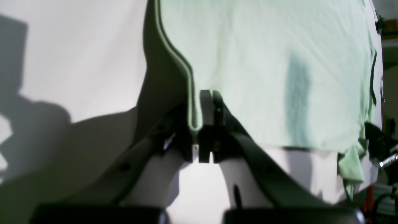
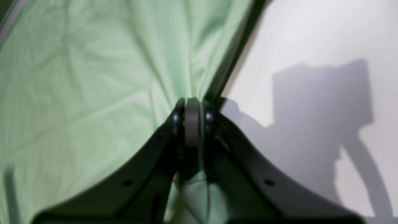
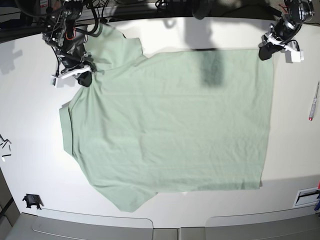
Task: Fold the T-shirt properly
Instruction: 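Lift the held edge with both grippers and fold it over the shirt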
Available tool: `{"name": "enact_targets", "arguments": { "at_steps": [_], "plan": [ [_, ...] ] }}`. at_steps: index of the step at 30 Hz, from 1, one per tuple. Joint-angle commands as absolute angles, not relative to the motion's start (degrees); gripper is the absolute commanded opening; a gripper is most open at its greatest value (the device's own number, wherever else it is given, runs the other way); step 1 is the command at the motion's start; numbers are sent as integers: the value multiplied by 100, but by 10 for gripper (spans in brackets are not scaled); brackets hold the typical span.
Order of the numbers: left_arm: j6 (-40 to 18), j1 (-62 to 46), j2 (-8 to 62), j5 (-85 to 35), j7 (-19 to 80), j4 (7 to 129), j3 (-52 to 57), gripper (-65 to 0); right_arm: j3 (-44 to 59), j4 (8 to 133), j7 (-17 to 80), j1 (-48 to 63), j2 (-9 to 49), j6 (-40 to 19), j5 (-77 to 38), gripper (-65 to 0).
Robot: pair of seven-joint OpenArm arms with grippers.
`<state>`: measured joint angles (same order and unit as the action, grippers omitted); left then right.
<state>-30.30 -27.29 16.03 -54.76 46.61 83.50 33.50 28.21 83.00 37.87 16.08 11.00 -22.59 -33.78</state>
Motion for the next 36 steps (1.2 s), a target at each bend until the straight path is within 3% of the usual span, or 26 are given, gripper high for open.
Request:
{"name": "enact_targets", "arguments": {
  "at_steps": [1, 14, 18, 24, 28, 36],
  "plan": [
    [-3037, -2810, 1688, -5498, 4757, 8399, 3380, -650, 2821, 8357, 4005, 1684, 1164, -2279, -3343, -650],
    [-3894, -3780, 1750, -7065, 5437, 8407, 4495, -650, 3232, 9026, 4294, 3041, 1717, -2381, -3391, -650],
    [-3933, -4005, 1747, -7671, 5830, 8407, 4884, -650, 3778, 9258, 4724, 3409, 1712, -2390, -4213, -650],
    [-4000, -4386, 1750, -8500, 6335, 8407, 5465, -650, 4635, 9338, 5218, 3815, 1712, -2849, -5334, -650],
    [-4000, -4338, 1750, -8500, 6471, 8420, 5535, -650, 4958, 9338, 5253, 3769, 1715, -2971, -5889, -650],
    [-4000, -3577, 1754, -8500, 6464, 8711, 5529, -650, 4928, 9336, 5253, 2943, 1697, -3068, -5870, -650]
  ]
}}
